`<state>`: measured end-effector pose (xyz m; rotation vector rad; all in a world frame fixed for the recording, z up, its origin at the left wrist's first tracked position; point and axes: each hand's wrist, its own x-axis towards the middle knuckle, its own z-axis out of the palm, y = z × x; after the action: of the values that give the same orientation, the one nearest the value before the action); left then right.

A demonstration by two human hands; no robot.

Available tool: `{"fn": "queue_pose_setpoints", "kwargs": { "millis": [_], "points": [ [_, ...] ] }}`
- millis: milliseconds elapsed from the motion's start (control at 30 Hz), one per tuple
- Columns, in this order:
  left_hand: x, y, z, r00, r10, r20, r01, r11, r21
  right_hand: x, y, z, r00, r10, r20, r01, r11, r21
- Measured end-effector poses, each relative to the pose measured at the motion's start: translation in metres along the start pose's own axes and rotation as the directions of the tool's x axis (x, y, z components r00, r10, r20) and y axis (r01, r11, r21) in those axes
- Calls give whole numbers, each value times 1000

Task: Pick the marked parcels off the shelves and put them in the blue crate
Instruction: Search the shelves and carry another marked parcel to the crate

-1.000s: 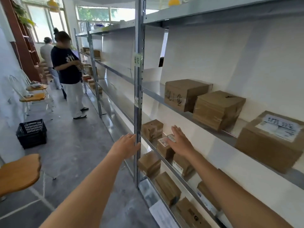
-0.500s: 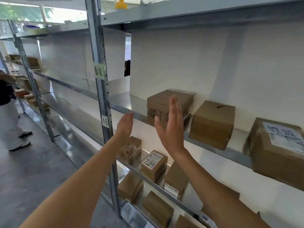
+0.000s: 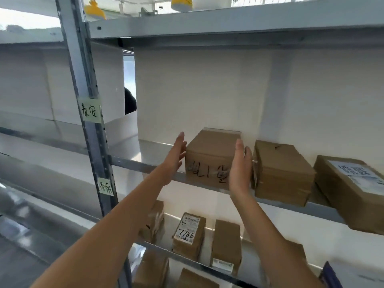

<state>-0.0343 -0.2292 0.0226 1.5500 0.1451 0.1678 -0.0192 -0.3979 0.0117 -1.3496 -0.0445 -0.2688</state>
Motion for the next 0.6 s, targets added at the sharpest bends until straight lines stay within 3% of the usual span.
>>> {"fn": "queue_pose_setpoints", "kwargs": {
  "millis": [100,167,367,600],
  "points": [
    [5,3,-9,986,-59,153,54,998,36,-5,-8,5,986,138,-96,-136,990,29],
    [8,3,-12,972,-92,218,88,996,30,-12,-13,7,979,143,-147,-143,990,11],
    [7,5,-21,959,-110,260,116,993,-11,-22,-18,10,950,241,-197,-229,970,81],
    [2,12,-38,972,2,234,-3,1000,3,-17,-6,11,934,356,35,-358,926,117]
  ]
}}
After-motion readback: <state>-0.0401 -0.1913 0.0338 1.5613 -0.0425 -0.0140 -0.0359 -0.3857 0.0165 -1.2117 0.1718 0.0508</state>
